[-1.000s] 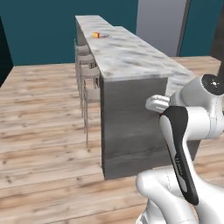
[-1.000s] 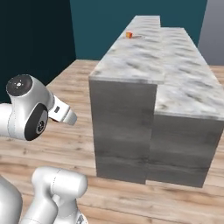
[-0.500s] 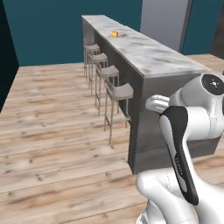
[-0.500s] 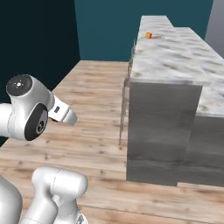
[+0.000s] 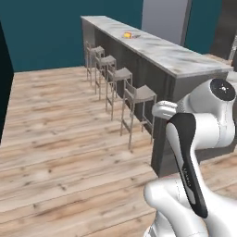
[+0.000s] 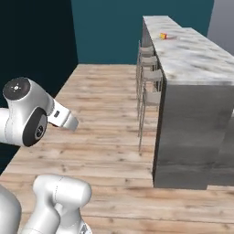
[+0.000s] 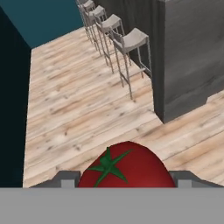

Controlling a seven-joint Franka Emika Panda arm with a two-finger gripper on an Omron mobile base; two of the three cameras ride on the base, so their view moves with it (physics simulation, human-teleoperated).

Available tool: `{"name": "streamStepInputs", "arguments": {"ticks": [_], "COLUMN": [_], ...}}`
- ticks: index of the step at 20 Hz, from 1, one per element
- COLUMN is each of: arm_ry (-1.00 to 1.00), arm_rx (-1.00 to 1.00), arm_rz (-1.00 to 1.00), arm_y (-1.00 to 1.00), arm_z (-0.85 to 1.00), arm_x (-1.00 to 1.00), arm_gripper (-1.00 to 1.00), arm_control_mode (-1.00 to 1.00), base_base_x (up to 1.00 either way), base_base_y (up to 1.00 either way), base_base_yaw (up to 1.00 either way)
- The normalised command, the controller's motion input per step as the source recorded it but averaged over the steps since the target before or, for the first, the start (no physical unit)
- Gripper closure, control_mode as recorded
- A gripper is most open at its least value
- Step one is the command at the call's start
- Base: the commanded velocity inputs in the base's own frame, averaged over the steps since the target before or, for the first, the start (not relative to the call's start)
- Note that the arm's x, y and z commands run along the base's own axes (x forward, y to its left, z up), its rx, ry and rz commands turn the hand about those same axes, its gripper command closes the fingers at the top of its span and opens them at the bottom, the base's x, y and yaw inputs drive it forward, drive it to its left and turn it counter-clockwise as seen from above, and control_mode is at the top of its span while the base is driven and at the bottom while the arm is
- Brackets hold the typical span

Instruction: Take the cheese, steak, and tomato from the fridge and place them on the plate on the dining counter to create an appetizer plate.

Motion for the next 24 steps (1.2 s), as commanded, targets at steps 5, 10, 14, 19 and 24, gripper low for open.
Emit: {"name": "streamStepInputs", "arguments": {"ticks": [5,10,14,19,24], "arm_ry": [0.0,0.0,0.0,0.0,0.0], "arm_rx": [0.0,0.0,0.0,0.0,0.0], "arm_rz": [0.0,0.0,0.0,0.0,0.0], "arm_y": [0.0,0.0,0.0,0.0,0.0], "arm_z": [0.0,0.0,0.0,0.0,0.0], "arm_x": [0.0,0.0,0.0,0.0,0.0], "arm_gripper": [1.0,1.0,1.0,1.0,1.0], "arm_control_mode": [1.0,1.0,1.0,1.0,1.0], "base_base_x": [0.72,1.0,0.91,0.63,0.37], "base_base_y": [0.03,0.19,0.92,1.0,1.0], "base_base_yaw": [-0.56,-0.59,-0.54,-0.47,-0.41]}}
